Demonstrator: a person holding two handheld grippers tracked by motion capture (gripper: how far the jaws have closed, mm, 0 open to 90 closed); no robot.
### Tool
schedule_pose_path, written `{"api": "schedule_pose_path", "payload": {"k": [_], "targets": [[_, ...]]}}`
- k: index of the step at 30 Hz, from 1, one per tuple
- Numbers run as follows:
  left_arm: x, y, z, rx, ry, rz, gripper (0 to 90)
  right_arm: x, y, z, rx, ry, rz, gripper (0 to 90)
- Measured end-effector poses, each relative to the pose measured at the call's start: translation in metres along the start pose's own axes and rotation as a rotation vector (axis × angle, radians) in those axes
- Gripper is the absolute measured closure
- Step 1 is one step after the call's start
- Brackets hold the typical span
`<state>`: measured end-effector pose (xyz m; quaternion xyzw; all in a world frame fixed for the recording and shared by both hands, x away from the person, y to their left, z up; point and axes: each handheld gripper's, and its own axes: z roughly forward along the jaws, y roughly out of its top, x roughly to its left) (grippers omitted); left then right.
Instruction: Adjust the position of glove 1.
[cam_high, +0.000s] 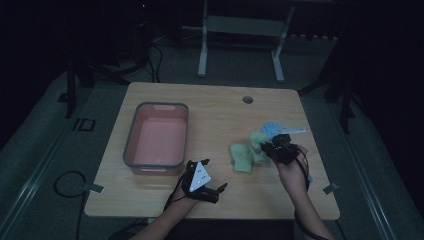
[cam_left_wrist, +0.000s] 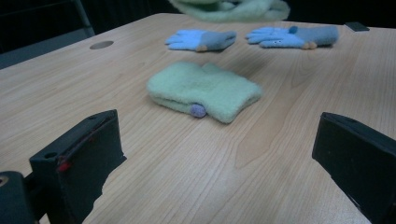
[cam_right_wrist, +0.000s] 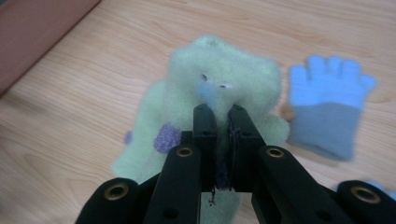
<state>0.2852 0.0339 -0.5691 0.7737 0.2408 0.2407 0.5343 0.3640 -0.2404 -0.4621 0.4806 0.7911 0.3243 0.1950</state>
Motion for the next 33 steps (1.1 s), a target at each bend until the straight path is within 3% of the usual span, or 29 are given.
{"api": "schedule_pose_path", "payload": {"k": [14, 23, 33], "targets": [[-0.001, 0.0, 0.0, -0.003, -0.004, 0.006, 1.9, 0.045, 0.006, 0.027, 0.036, -0.004, -0.007, 83.8], [-0.001, 0.0, 0.0, -0.006, -0.003, 0.008, 1.8, 0.045, -0.005, 0.042, 0.076, -0.032, 0.013, 83.6], [-0.001, 0.0, -0.001, -0.003, -0.006, 0.006, 1.9, 0.044, -0.019, 0.062, 0.118, -0.007, 0.029, 78.5]]}}
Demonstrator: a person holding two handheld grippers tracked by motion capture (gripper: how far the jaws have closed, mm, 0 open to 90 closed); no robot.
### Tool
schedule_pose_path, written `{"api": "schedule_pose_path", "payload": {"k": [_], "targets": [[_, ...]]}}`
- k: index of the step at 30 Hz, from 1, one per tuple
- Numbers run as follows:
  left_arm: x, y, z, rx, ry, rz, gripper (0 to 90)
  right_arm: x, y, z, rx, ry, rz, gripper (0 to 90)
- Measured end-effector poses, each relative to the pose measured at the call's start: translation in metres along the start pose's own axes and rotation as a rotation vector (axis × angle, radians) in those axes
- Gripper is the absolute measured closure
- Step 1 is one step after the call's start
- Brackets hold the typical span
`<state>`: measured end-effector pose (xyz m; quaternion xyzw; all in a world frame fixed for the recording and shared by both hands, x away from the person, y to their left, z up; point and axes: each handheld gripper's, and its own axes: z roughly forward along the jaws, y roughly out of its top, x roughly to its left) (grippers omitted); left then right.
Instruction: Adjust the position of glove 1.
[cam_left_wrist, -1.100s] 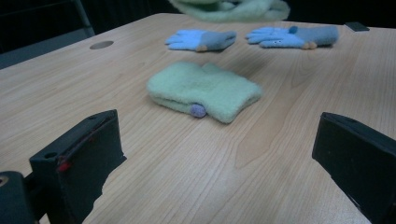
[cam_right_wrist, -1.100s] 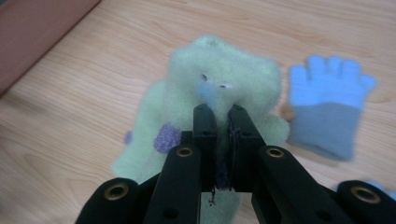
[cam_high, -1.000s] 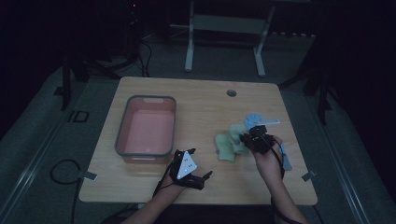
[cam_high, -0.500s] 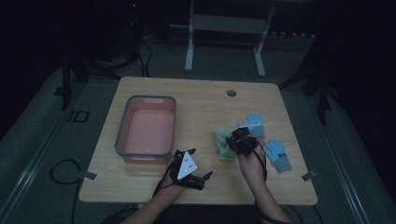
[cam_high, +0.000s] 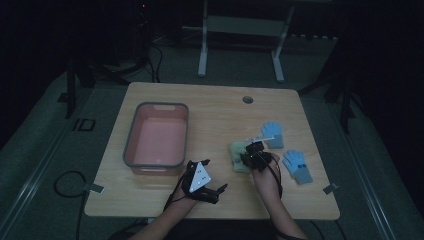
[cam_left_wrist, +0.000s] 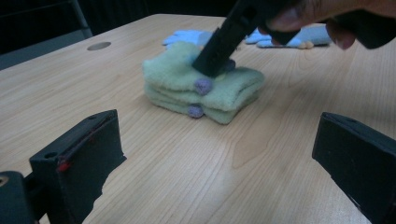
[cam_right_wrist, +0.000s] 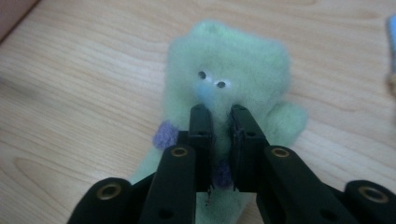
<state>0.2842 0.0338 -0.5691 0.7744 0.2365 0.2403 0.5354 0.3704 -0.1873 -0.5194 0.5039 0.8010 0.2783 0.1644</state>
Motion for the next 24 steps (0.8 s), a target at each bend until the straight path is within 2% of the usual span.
{"api": "schedule_pose_path", "payload": {"k": [4, 9, 11, 13, 16, 18, 19, 20, 21, 22, 24], "targets": [[-0.001, 0.001, 0.001, 0.002, 0.026, 0.005, 1.9, -0.003, -0.002, -0.001, -0.012, 0.03, 0.0, 69.9], [0.003, 0.001, 0.002, 0.003, -0.004, -0.023, 1.9, -0.008, -0.003, -0.011, -0.045, 0.046, -0.047, 64.1], [0.004, 0.001, 0.004, -0.001, -0.039, -0.02, 1.9, -0.012, -0.002, -0.015, -0.056, 0.074, -0.066, 62.7], [0.004, 0.001, 0.005, -0.009, -0.05, -0.009, 5.7, -0.017, -0.002, -0.02, -0.075, 0.093, -0.091, 62.1], [0.003, 0.004, 0.008, 0.028, -0.045, -0.016, 5.7, -0.025, -0.001, -0.023, -0.093, 0.115, -0.125, 59.9], [0.005, 0.006, 0.011, 0.057, -0.085, -0.049, 5.5, -0.032, 0.0, -0.025, -0.104, 0.123, -0.146, 59.5], [0.005, 0.006, 0.011, 0.057, -0.085, -0.049, 5.2, -0.032, 0.0, -0.025, -0.104, 0.123, -0.146, 59.5], [0.006, 0.008, 0.013, 0.081, -0.089, -0.054, 5.3, -0.039, 0.001, -0.028, -0.12, 0.131, -0.177, 59.5], [0.006, 0.01, 0.014, 0.091, -0.09, -0.052, 5.3, -0.039, 0.001, -0.028, -0.12, 0.131, -0.177, 59.5], [0.004, 0.013, 0.017, 0.114, -0.102, -0.043, 5.5, -0.047, 0.003, -0.03, -0.126, 0.133, -0.177, 59.6], [0.004, 0.016, 0.02, 0.113, -0.155, -0.015, 6.0, -0.053, 0.006, -0.033, -0.146, 0.145, -0.174, 59.6]]}}
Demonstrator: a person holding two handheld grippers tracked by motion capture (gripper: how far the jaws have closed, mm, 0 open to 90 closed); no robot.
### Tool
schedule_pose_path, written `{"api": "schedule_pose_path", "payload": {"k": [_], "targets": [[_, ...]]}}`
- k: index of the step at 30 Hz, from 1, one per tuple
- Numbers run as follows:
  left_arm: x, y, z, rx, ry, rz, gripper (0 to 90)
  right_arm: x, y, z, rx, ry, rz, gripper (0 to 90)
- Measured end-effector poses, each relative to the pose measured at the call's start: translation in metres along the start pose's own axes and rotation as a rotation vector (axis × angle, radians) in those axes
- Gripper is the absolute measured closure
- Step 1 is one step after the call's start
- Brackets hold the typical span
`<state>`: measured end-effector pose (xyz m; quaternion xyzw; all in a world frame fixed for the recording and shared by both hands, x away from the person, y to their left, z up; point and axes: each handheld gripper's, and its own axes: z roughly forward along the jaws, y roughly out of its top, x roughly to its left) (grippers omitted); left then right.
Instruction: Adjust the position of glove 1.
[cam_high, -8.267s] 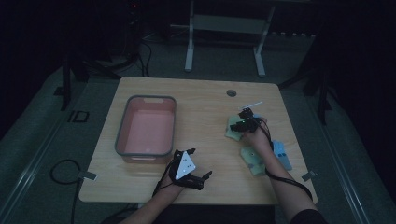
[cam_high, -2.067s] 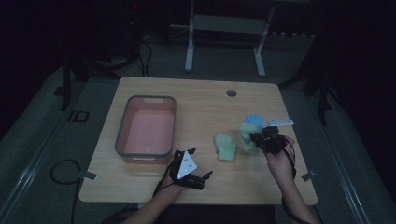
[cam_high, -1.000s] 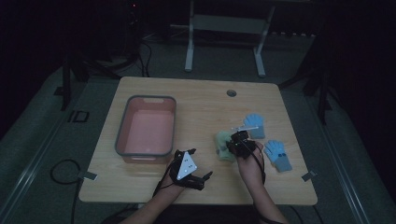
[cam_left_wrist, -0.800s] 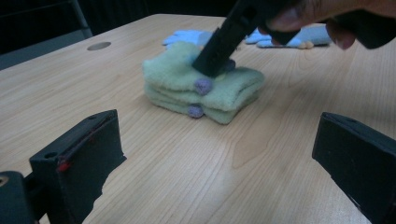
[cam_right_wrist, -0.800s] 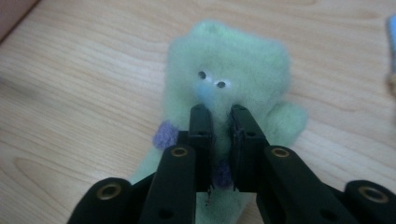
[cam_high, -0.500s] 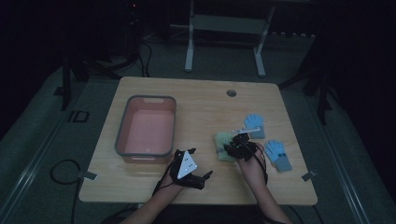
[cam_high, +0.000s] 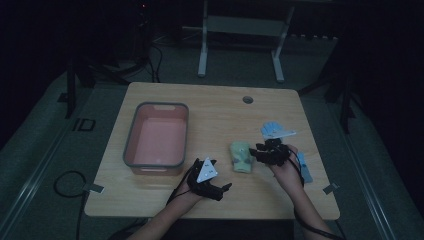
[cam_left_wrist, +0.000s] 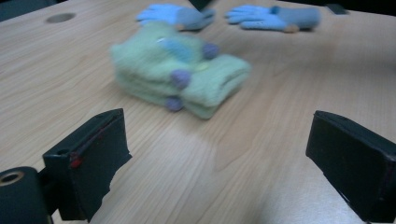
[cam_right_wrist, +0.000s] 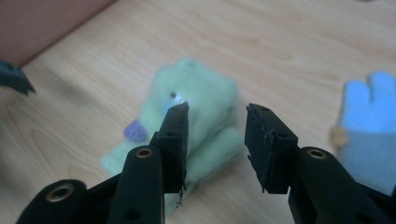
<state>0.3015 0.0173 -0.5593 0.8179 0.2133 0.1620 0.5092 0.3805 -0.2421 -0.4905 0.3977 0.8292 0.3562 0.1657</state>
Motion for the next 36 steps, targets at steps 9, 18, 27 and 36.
{"api": "schedule_pose_path", "payload": {"k": [9, 18, 27, 36], "targets": [[0.001, 0.032, 0.031, 0.012, -0.066, 0.168, 15.2, -0.009, 0.026, 0.002, -0.028, 0.06, -0.056, 60.0], [0.013, 0.039, 0.06, 0.103, -0.112, 0.274, 33.2, -0.012, 0.031, 0.028, 0.01, 0.119, -0.06, 55.8], [0.017, 0.033, 0.076, 0.199, -0.116, 0.342, 38.9, -0.023, 0.015, 0.061, 0.11, 0.165, -0.004, 47.5], [0.016, 0.031, 0.082, 0.21, -0.08, 0.37, 47.4, -0.032, 0.006, 0.077, 0.161, 0.229, 0.09, 43.5]]}}
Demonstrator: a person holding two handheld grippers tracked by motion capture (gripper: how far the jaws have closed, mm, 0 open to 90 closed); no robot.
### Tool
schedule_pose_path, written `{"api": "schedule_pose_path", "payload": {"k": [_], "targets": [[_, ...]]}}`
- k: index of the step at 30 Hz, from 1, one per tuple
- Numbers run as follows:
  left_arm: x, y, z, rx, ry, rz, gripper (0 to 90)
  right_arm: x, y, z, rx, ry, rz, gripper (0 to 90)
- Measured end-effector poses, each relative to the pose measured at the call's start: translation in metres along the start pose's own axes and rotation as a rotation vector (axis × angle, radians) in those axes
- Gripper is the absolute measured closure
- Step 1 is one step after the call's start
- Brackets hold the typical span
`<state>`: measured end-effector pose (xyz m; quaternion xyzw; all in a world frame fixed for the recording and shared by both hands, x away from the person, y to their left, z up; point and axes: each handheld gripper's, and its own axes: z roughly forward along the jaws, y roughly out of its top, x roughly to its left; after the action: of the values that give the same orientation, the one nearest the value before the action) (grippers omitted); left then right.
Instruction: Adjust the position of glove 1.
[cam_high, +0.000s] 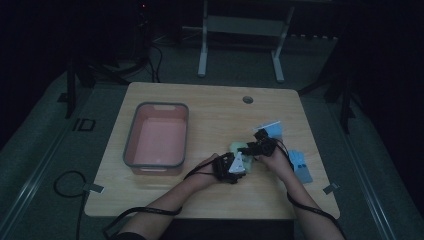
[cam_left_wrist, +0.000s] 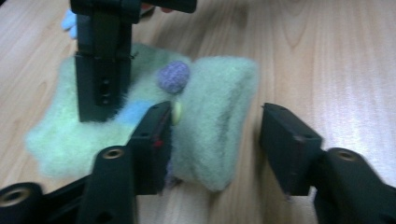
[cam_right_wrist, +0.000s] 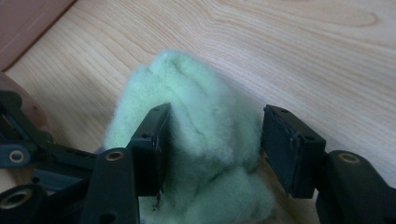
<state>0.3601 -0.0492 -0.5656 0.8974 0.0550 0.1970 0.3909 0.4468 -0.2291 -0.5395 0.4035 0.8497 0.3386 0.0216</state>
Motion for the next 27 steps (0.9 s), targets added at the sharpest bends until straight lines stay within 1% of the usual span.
{"api": "schedule_pose_path", "payload": {"k": [1, 2, 3, 4, 5, 6, 7, 8, 9, 11, 12, 13, 14, 15, 16, 19, 20, 21, 22, 23, 26, 27], "targets": [[0.0, 0.0, 0.0, 0.0, 0.0, 0.0, 49.0, -0.001, 0.0, 0.001, 0.004, 0.006, 0.011, 44.5], [0.0, 0.0, 0.0, 0.002, 0.006, -0.001, 53.0, -0.002, 0.0, 0.001, 0.007, 0.02, 0.014, 51.4], [0.0, 0.0, 0.001, 0.005, 0.02, 0.002, 57.8, -0.001, 0.0, 0.001, 0.007, 0.035, 0.012, 53.0], [0.002, 0.0, 0.0, 0.007, 0.026, 0.0, 61.4, -0.001, 0.0, 0.0, 0.007, 0.04, 0.011, 59.2], [0.003, 0.001, 0.0, 0.004, 0.022, -0.015, 64.2, 0.0, 0.001, -0.001, 0.004, 0.04, 0.005, 64.5], [0.005, 0.001, -0.001, 0.006, 0.013, -0.027, 64.2, 0.0, 0.001, -0.001, 0.004, 0.04, 0.005, 64.5], [0.007, 0.004, -0.002, 0.009, 0.014, -0.039, 69.5, 0.004, 0.001, -0.004, -0.003, 0.018, -0.011, 69.4], [0.007, 0.004, -0.002, 0.009, 0.014, -0.039, 70.5, 0.004, 0.001, -0.004, -0.003, 0.018, -0.011, 69.4], [0.008, 0.005, -0.003, 0.015, 0.016, -0.041, 71.5, 0.005, 0.002, -0.006, -0.016, 0.01, -0.007, 71.3], [0.01, 0.006, -0.006, 0.01, 0.011, -0.062, 72.7, 0.006, 0.003, -0.008, -0.02, 0.009, -0.007, 72.0], [0.01, 0.006, -0.006, 0.01, 0.011, -0.062, 73.0, 0.007, 0.004, -0.009, -0.026, 0.011, -0.007, 72.2], [0.011, 0.007, -0.008, 0.012, 0.003, -0.071, 73.0, 0.007, 0.004, -0.009, -0.026, 0.011, -0.007, 72.2], [0.014, 0.008, -0.012, 0.011, -0.002, -0.074, 73.4, 0.009, 0.005, -0.012, -0.03, 0.005, -0.014, 72.4], [0.014, 0.008, -0.012, 0.011, -0.002, -0.074, 73.4, 0.01, 0.006, -0.013, -0.031, 0.003, -0.017, 72.5], [0.014, 0.01, -0.016, 0.006, -0.002, -0.079, 73.5, 0.011, 0.007, -0.015, -0.037, 0.007, -0.021, 72.5], [0.015, 0.014, -0.02, 0.007, -0.001, -0.075, 73.5, 0.013, 0.008, -0.018, -0.046, 0.016, -0.015, 72.5], [0.015, 0.017, -0.024, 0.003, 0.002, -0.076, 73.5, 0.015, 0.01, -0.022, -0.058, 0.017, -0.022, 72.6], [0.015, 0.017, -0.024, 0.003, 0.002, -0.076, 73.5, 0.015, 0.01, -0.022, -0.058, 0.017, -0.022, 72.6], [0.016, 0.02, -0.029, 0.0, 0.002, -0.079, 73.5, 0.018, 0.012, -0.026, -0.065, 0.017, -0.028, 72.7], [0.016, 0.02, -0.029, 0.0, 0.002, -0.079, 73.5, 0.02, 0.012, -0.027, -0.072, 0.019, -0.029, 72.8], [0.017, 0.027, -0.038, 0.012, 0.005, -0.076, 73.5, 0.023, 0.016, -0.033, -0.081, 0.028, -0.026, 72.8], [0.017, 0.027, -0.038, 0.012, 0.005, -0.076, 73.5, 0.023, 0.016, -0.033, -0.081, 0.028, -0.026, 72.8]]}}
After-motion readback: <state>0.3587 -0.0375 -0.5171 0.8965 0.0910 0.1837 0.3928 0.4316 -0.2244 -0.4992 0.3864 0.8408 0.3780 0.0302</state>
